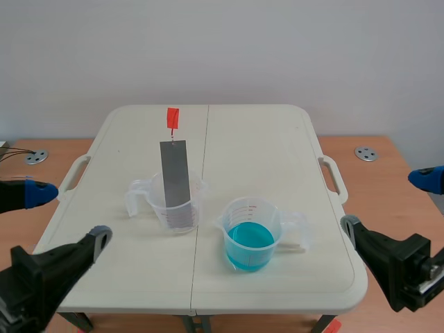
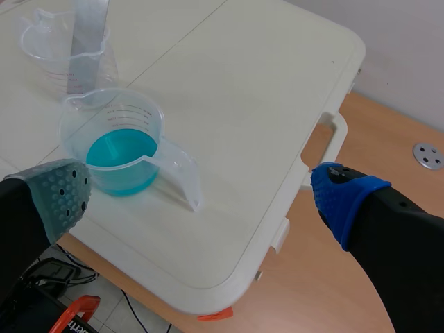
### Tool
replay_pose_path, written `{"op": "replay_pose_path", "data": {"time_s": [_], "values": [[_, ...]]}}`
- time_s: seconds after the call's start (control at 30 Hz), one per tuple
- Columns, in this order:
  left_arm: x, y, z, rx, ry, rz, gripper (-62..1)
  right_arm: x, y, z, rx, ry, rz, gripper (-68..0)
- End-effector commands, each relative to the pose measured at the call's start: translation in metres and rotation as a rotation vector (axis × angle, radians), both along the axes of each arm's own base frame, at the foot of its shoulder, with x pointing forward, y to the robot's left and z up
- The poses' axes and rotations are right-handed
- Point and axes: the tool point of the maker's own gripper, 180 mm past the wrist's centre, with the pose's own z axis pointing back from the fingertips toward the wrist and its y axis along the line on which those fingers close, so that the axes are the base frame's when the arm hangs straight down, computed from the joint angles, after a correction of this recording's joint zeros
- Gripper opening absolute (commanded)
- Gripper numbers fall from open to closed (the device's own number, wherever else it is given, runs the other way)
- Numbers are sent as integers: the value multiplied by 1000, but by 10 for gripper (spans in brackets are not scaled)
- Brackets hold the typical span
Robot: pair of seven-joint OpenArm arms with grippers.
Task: Hold the metal plate by the orange handle, dip it into the blue solution, take it out and point at it, then put the plate back in the beaker on the left.
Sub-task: 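Lift the metal plate out of the left beaker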
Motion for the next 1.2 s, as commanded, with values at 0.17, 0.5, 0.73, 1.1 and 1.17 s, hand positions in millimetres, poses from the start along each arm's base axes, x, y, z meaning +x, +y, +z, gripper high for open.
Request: {"op": "replay_pose_path", "data": {"time_s": [0.17,0.5,0.73,1.1,1.17], "values": [[-20,-1,-8,46,33,-67,-577,7,6,14,32,-53,4,-11],[-77,30,-56,235,294,-81,-577,18,5,20,18,-76,-1,-11],[-113,53,-74,335,439,-80,-577,34,19,18,34,-78,35,-11],[-140,56,-80,342,520,-90,-577,67,46,23,146,-110,78,-12],[-140,57,-80,344,521,-90,-577,72,53,29,188,-118,88,-12]]}}
